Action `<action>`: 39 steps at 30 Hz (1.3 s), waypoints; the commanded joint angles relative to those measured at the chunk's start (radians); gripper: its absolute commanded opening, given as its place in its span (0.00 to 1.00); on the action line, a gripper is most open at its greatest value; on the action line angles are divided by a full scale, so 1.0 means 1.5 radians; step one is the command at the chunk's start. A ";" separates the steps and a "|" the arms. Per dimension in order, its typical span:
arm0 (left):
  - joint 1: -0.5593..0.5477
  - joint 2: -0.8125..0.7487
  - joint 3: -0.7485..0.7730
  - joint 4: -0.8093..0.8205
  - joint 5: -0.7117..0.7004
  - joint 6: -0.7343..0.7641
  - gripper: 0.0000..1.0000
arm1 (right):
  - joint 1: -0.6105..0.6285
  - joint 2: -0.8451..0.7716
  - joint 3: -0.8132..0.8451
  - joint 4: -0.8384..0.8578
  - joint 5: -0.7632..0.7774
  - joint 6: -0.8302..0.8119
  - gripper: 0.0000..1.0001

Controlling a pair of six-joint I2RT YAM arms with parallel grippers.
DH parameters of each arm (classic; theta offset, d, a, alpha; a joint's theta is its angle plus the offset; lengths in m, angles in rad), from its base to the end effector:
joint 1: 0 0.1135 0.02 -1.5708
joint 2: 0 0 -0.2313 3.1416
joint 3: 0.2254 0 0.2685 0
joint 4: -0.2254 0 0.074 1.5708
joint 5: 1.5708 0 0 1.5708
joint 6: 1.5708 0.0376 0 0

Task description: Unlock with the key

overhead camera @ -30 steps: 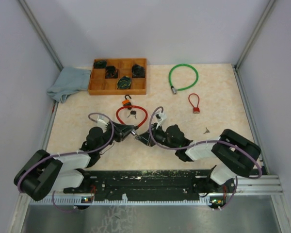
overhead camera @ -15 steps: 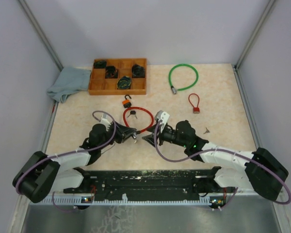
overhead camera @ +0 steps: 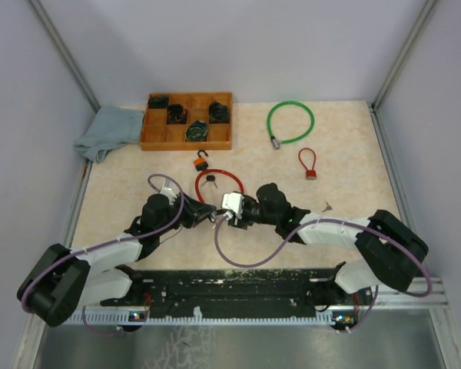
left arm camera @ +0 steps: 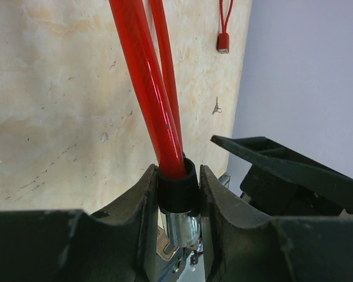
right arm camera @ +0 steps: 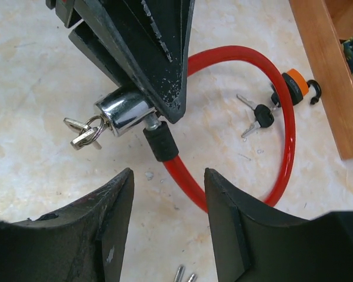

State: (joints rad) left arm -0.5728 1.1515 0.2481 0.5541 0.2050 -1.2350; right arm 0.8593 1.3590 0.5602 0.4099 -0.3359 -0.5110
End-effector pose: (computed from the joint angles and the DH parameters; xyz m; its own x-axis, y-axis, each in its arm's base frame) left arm 0.1968 -0.1360 0.1184 -0.7475 -0.6178 -0.2438 -0.0437 0.4121 -0.9101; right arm 0.1854 0.2340 0.1525 0.2311 -0.4390 -0.8682 -0.9185 0.1958 -0.3435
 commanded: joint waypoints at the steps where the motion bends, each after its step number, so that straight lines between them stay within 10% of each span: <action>1: -0.003 -0.008 0.025 0.016 0.018 0.005 0.00 | -0.003 0.055 0.044 0.052 -0.033 -0.086 0.51; 19: 0.019 -0.104 0.077 -0.101 -0.027 0.108 0.00 | -0.010 0.124 0.075 0.012 0.086 -0.136 0.31; 39: 0.163 -0.090 0.100 -0.164 -0.182 0.271 0.00 | -0.028 0.026 0.001 0.027 0.216 0.066 0.51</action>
State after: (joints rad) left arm -0.3798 0.9882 0.4129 0.2619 -0.0124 -0.8913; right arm 0.8467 1.4773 0.5812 0.3771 -0.0551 -0.5449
